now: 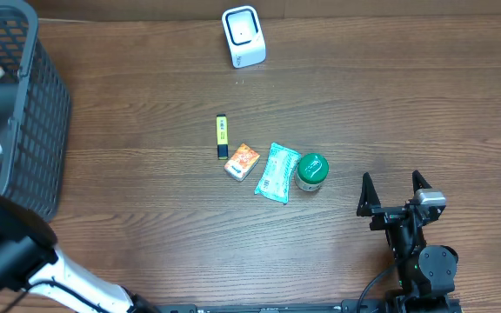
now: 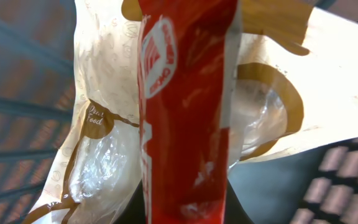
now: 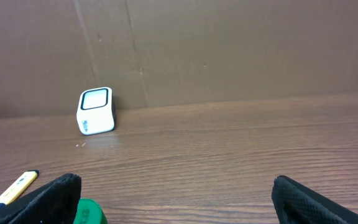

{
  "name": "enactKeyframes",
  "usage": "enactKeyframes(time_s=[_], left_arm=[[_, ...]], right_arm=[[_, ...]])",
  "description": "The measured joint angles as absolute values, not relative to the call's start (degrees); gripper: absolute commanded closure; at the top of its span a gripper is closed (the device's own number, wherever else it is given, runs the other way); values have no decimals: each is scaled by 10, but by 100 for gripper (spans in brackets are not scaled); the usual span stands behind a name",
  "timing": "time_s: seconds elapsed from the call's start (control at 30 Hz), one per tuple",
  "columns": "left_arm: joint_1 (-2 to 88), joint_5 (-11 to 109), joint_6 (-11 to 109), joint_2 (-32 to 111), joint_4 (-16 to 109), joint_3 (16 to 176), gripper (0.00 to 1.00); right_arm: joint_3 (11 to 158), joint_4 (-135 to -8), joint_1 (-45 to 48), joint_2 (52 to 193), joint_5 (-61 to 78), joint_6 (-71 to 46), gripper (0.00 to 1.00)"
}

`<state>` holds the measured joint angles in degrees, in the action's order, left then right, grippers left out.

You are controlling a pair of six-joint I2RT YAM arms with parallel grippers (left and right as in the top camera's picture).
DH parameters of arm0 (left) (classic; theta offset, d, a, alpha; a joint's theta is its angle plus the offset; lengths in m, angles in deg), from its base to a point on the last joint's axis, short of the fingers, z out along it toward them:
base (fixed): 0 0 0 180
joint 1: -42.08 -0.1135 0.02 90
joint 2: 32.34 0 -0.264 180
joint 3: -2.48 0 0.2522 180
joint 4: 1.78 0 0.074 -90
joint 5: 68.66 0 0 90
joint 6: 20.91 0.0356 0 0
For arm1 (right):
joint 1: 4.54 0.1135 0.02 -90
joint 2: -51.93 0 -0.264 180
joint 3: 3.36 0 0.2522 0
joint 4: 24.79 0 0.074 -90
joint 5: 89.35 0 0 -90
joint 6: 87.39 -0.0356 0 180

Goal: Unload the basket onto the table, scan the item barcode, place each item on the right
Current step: 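Lift the red Nescafe stick up out of the basket, then carry the Nescafe bag to the table and release it left of the yellow stick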

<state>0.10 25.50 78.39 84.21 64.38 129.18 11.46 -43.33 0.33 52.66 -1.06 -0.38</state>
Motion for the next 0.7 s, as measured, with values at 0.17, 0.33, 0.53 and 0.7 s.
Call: enactKeyframes(time_s=[0.17, 0.33, 0.53, 0.7], left_arm=[[17, 266, 751, 747, 622, 1293, 96], [71, 270, 728, 646, 615, 1297, 96], [183, 249, 684, 542, 666, 1304, 96], [300, 226, 644, 505, 788, 1310, 96]], right_arm=[[115, -433, 3, 527, -11, -4, 0], [115, -433, 3, 527, -11, -4, 0], [115, -433, 3, 527, -11, -4, 0], [115, -433, 3, 527, -11, -4, 0]])
